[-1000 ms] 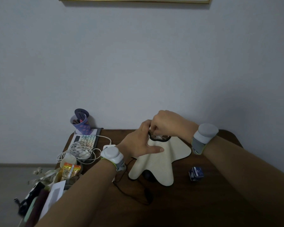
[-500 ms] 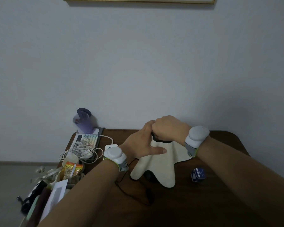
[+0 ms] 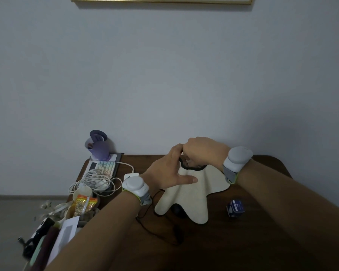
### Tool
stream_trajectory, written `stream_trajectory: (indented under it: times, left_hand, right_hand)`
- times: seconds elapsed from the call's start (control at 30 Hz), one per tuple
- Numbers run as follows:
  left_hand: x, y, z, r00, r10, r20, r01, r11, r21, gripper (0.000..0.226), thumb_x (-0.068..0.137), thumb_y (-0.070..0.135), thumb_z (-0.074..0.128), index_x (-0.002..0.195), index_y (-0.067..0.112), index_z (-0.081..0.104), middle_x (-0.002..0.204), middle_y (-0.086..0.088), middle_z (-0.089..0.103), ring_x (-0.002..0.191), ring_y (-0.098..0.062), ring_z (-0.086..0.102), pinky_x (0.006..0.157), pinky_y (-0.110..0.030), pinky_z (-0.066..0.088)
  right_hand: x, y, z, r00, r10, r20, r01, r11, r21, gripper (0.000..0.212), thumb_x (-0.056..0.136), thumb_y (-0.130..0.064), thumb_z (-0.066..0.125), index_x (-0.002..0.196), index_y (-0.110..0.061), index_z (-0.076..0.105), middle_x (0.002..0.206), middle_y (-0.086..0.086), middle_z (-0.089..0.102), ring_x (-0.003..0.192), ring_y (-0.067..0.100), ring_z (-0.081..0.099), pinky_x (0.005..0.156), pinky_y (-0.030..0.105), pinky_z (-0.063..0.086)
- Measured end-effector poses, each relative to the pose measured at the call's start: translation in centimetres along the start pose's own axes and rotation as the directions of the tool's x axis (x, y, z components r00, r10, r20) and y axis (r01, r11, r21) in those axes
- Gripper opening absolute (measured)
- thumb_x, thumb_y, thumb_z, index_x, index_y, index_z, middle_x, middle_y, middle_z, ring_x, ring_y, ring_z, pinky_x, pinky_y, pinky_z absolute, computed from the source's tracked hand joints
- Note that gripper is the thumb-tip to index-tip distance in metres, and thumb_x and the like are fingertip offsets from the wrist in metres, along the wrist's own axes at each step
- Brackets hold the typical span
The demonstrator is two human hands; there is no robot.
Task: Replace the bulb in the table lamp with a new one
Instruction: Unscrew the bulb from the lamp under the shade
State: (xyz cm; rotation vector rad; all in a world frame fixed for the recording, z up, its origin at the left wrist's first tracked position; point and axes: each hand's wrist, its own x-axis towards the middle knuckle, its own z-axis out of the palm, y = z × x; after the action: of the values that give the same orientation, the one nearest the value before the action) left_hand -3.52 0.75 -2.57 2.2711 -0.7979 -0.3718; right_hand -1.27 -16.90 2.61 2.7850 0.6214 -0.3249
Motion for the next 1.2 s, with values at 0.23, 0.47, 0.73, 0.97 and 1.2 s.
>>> stream_trajectory:
  times: [0.23, 0.47, 0.73, 0.97, 1.2]
  left_hand:
    - [-0.1, 0.2, 0.1, 1.000, 0.007, 0.007, -0.007, 1.000, -0.013, 0.115, 0.066, 0.078, 0.077, 0.153, 0.045, 0.009, 0.147, 0.024, 0.040, 0.120, -0.005, 0.056, 0.102, -0.033, 0.049]
    - [-0.2, -0.2, -0.1, 1.000, 0.001, -0.003, -0.001, 1.000, -0.031, 0.110, 0.068, 0.075, 0.078, 0.151, 0.045, 0.013, 0.140, 0.018, 0.048, 0.113, -0.006, 0.059, 0.097, -0.032, 0.051]
    - [0.0, -0.1, 0.2, 1.000, -0.004, 0.005, 0.004, 0.999, -0.036, 0.113, 0.066, 0.077, 0.078, 0.152, 0.045, 0.012, 0.142, 0.021, 0.044, 0.116, -0.004, 0.057, 0.097, -0.028, 0.048]
    - [-0.1, -0.2, 0.1, 1.000, -0.014, -0.002, 0.014, 0.998, -0.056, 0.111, 0.067, 0.075, 0.080, 0.151, 0.047, 0.012, 0.143, 0.022, 0.044, 0.117, -0.003, 0.057, 0.096, -0.025, 0.047]
    - [-0.2, -0.1, 0.0, 1.000, -0.016, -0.005, 0.016, 0.999, -0.039, 0.110, 0.067, 0.076, 0.078, 0.150, 0.046, 0.014, 0.121, 0.017, 0.050, 0.094, 0.011, 0.056, 0.077, -0.016, 0.041]
  right_hand:
    - [-0.1, -1.2, -0.2, 0.998, 0.016, 0.056, -0.013, 0.998, -0.054, 0.026, 0.094, -0.034, 0.051, 0.076, -0.018, 0.062, 0.070, -0.003, 0.054, 0.054, 0.016, 0.048, 0.050, 0.029, 0.029]
    - [0.3, -0.4, 0.3, 1.000, -0.007, 0.010, 0.007, 1.000, 0.016, 0.027, 0.089, -0.039, 0.056, 0.072, -0.020, 0.067, 0.069, -0.004, 0.055, 0.050, 0.014, 0.048, 0.047, 0.026, 0.028]
    - [-0.1, -0.4, 0.6, 0.998, -0.055, -0.043, 0.053, 0.997, -0.047, 0.042, 0.093, -0.037, 0.053, 0.054, -0.026, 0.042, 0.063, -0.006, 0.046, 0.047, 0.013, 0.043, 0.047, 0.027, 0.023]
    - [0.2, -0.5, 0.6, 0.998, -0.050, -0.028, 0.050, 0.999, 0.001, 0.027, 0.092, -0.037, 0.054, 0.079, -0.021, 0.072, 0.068, -0.007, 0.050, 0.051, 0.012, 0.046, 0.048, 0.027, 0.025]
    - [0.0, 0.3, 0.6, 0.997, -0.065, -0.040, 0.065, 0.998, -0.019, 0.030, 0.093, -0.046, 0.057, 0.087, -0.021, 0.073, 0.067, -0.006, 0.050, 0.050, 0.011, 0.047, 0.045, 0.026, 0.026]
